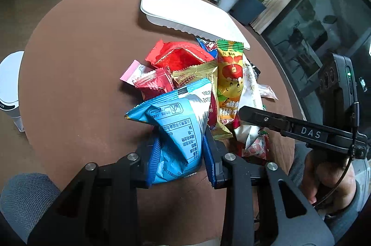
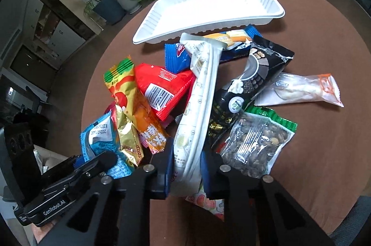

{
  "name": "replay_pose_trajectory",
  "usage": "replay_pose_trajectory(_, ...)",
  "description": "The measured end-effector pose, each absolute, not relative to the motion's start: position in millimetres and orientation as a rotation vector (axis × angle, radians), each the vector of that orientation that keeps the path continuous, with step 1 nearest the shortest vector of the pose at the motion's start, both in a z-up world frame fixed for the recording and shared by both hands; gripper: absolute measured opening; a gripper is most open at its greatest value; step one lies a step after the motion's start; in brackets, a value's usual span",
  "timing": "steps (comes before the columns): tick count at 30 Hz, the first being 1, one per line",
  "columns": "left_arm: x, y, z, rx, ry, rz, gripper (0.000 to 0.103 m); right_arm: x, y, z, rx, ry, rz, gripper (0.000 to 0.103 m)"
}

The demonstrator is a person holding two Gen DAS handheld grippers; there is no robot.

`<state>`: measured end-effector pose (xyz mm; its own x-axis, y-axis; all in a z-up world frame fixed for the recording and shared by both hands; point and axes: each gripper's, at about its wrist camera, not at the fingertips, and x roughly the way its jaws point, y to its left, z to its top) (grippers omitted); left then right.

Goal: Organize snacks
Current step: 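Close the left tool on the blue bag while the right tool grips the white wrapper, then carry the blue bag and white wrapper over the white tray with both tools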

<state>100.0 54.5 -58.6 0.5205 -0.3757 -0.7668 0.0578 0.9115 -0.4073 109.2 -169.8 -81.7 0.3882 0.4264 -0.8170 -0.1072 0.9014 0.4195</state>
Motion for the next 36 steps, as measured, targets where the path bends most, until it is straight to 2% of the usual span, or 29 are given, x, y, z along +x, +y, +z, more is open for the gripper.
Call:
replay_pose_trajectory(27, 96, 94, -36, -0.466, 0.939, -0.323, 0.030, 85, -244, -47, 0.508, 1.000, 0.368, 0.021)
replay_pose_trajectory(36, 147, 147, 1, -0.422, 0.861, -0.263, 0.030, 107, -317, -31, 0.539, 0.926, 0.226, 0.021)
